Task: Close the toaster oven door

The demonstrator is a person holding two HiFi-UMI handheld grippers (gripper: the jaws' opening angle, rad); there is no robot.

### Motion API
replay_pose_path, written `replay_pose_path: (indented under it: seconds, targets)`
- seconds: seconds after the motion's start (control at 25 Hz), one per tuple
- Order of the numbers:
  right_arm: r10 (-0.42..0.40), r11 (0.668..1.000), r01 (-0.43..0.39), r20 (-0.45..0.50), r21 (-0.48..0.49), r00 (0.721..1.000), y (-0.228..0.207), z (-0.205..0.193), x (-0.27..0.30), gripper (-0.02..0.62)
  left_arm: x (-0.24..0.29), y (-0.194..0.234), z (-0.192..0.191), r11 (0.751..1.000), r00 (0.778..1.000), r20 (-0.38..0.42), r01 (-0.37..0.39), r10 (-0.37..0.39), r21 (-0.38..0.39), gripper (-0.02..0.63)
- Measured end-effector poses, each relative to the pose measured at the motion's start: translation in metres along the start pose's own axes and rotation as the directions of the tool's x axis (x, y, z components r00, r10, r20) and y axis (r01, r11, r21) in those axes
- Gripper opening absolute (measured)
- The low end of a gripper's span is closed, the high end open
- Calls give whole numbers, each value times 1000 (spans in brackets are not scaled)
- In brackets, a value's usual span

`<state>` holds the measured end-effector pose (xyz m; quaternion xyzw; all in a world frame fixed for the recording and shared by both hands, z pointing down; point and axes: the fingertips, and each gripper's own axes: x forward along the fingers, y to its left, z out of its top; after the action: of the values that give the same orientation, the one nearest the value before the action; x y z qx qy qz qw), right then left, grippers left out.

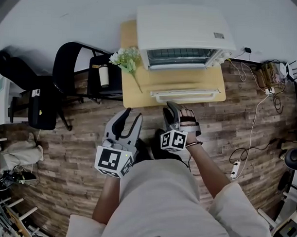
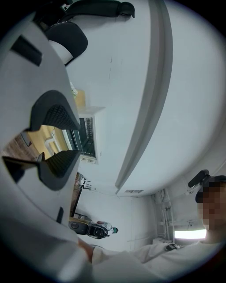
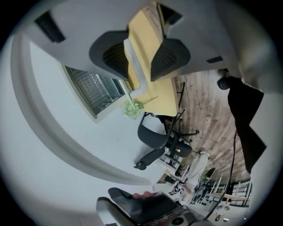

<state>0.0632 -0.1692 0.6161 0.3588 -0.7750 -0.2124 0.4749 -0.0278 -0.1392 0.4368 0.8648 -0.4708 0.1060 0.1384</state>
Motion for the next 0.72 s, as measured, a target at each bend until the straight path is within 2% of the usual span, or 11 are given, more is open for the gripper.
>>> replay_pose_path:
  seconds: [0.2,0.4,0.72]
  targets:
    - [-38,993,35,-24,-116,999,0,-6,13,146,-3,3,-2,1000,1000,1,-27,27,-7,126]
    - [-79,979,69,-47,-192,996,-1,-9,26,138,-6,8,-3,999,999,-2,-45,45,-16,126]
    - [-88,966,68,-70,-251,994,3,-14,39,118,-7,22,1,998,998,0,-59,59,-17,126]
